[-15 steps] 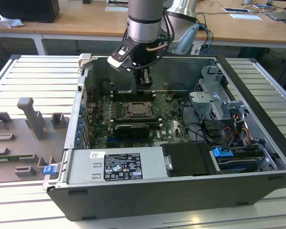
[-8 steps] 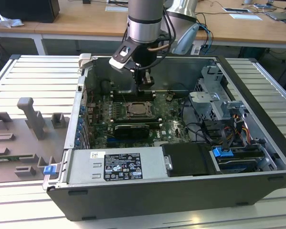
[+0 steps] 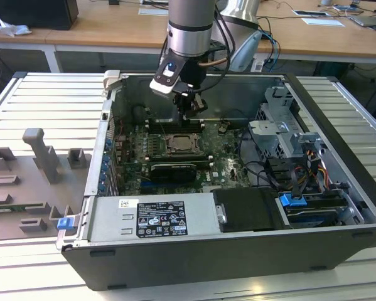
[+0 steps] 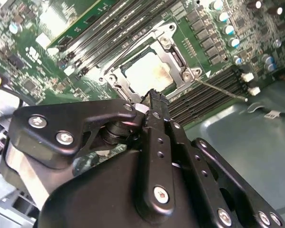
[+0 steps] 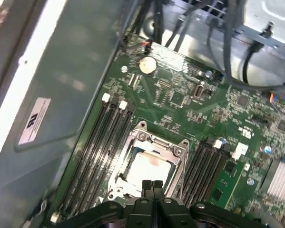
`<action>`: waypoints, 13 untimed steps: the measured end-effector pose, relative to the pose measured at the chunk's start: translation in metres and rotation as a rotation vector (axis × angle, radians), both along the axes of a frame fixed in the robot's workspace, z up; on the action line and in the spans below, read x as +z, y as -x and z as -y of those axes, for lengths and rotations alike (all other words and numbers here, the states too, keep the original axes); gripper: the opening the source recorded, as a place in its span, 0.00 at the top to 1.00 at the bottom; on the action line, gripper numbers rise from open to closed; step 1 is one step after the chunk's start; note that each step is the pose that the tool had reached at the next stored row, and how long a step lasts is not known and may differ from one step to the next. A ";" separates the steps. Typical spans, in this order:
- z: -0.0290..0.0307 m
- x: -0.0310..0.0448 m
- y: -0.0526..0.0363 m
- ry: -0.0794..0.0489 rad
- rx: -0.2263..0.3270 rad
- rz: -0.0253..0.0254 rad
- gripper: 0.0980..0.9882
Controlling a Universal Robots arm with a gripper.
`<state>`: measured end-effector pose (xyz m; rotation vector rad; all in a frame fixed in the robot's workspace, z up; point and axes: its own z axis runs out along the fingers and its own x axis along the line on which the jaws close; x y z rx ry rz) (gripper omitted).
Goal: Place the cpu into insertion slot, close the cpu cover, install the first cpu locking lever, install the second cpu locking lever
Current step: 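Install the first cpu locking lever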
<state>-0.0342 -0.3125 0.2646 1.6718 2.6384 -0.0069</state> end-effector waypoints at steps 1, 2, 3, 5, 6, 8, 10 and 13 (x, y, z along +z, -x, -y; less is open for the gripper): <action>0.0000 0.0000 0.0000 0.000 0.021 0.0000 0.99; 0.0000 0.0000 0.0000 0.000 0.051 0.0000 0.99; 0.0000 0.0000 0.0000 0.000 0.070 0.0001 0.99; 0.0000 0.0000 0.0000 0.000 0.112 0.0001 0.99; 0.0000 0.0000 0.0000 0.000 0.129 0.0000 0.99; 0.0000 0.0000 0.0000 0.000 0.166 0.0000 0.99; 0.0000 0.0000 0.0000 0.000 0.189 0.0000 0.99; 0.0000 0.0000 0.0000 0.000 0.224 0.0001 0.99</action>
